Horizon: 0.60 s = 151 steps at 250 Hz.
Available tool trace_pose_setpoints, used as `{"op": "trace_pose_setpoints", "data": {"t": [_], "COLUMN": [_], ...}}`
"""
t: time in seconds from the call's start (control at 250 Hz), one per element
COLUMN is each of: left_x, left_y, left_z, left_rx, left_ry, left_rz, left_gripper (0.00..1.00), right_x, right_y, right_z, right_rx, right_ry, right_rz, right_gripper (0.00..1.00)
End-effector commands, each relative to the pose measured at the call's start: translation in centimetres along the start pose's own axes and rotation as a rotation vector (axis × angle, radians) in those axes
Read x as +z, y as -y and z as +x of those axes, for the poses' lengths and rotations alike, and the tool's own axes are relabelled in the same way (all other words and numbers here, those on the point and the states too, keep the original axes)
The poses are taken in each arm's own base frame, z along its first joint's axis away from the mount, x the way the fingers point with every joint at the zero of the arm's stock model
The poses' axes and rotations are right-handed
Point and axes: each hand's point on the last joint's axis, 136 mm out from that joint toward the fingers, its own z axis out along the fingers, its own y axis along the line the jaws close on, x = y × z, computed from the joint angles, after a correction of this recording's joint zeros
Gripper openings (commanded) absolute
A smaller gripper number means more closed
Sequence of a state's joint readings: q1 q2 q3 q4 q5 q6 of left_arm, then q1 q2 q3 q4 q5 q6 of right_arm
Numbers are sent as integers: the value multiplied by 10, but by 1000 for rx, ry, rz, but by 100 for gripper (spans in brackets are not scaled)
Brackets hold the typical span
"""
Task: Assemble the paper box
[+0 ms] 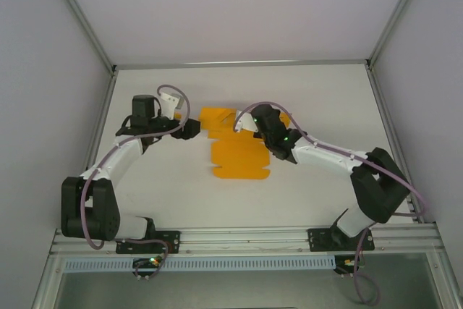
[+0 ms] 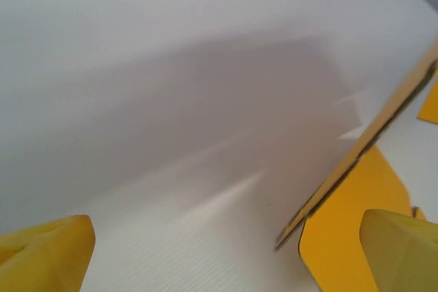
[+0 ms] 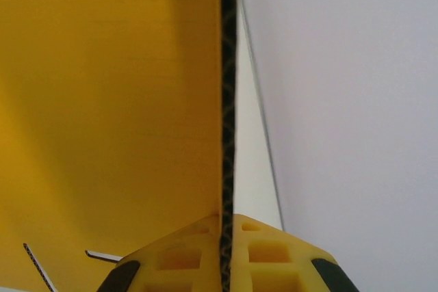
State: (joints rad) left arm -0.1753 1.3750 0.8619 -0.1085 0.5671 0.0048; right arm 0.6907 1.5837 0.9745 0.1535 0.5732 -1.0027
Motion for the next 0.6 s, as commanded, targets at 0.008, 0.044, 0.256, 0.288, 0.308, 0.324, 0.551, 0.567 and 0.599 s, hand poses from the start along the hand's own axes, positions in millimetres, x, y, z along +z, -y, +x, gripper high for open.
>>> {"op": "trace_pose_setpoints", "data": {"t": [0.008,0.044,0.256,0.288,0.308,0.324,0.551,0.567,0.599], "left_x": [1,1,4,7,9,11,40,44,53], "left_y": [-20,-20,8,14,21,25,73,73,69], "left_z": [27,32,37,37,38,38,47,47,48], "left_rx": [-165,-180,-206,-227,-237,-242,-348,-344,-347], "left_ry": [-38,-39,-44,-51,-58,-64,-74,-68,-59], "left_rz": [-122,-128,-50,-26,0,20,207,203,165], "left_gripper": [100,100,93,84,80,77,52,51,45], "right_x": [9,13,37,39,40,40,32,32,29], "right_y": [7,0,-26,-26,-26,-26,-21,-24,-28], "right_z": [2,1,0,1,2,1,-2,-3,-5], "right_rx": [-80,-111,-118,-101,-92,-84,-13,-5,18], "right_ry": [-114,-138,-219,-233,-239,-237,-210,-201,-182], "right_rz": [209,227,229,222,217,215,164,143,103], "right_gripper": [0,0,0,0,0,0,0,0,0]}}
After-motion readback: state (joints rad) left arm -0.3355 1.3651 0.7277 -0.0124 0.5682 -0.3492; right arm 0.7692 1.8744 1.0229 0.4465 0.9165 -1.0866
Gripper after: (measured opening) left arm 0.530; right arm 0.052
